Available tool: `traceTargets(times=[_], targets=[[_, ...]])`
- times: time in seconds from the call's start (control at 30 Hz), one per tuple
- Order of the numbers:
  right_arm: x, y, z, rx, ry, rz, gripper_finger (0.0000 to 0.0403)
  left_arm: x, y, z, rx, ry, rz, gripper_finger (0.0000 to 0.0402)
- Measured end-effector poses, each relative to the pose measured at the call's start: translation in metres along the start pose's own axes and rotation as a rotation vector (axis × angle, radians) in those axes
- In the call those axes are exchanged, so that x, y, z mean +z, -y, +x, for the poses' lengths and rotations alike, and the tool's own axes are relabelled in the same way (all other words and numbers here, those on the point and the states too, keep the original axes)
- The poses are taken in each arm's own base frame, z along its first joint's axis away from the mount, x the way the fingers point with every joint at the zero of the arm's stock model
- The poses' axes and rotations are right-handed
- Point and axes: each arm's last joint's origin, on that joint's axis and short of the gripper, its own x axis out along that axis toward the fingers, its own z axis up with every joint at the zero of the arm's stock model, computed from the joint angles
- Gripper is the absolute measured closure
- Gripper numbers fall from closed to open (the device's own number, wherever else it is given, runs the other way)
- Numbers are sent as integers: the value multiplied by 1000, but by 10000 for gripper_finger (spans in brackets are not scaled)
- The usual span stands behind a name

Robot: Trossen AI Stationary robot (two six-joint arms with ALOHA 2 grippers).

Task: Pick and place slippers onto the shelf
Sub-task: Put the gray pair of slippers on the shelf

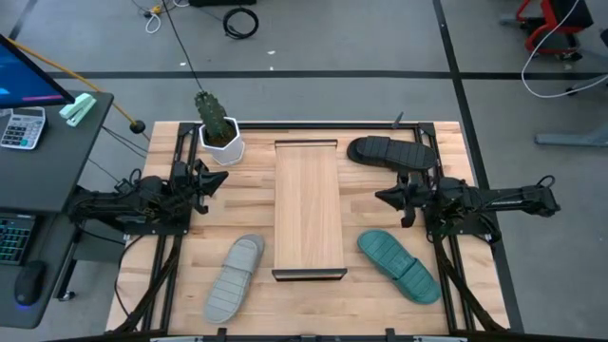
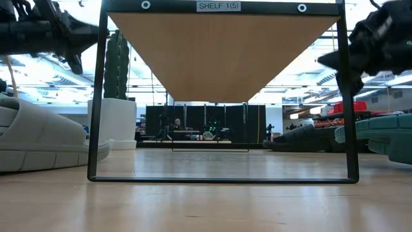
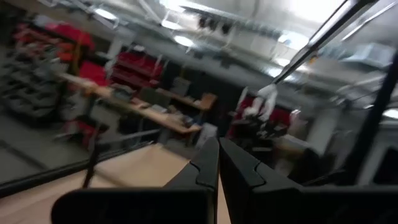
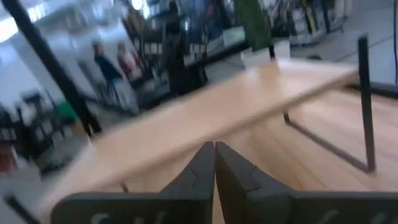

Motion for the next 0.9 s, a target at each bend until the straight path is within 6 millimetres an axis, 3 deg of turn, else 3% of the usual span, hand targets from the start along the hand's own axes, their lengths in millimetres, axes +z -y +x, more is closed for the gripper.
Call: traceTargets(times=[0.3, 0.47, 0.9], targets=[[26, -9, -2, -32, 160, 43, 383, 11, 8, -1, -179, 53, -111, 392], [46, -16, -5, -68, 241, 68, 383, 26, 15, 1, -217, 77, -120, 394], [92, -35, 0, -147, 331, 89, 383, 50, 37, 39, -170, -33, -62, 391]])
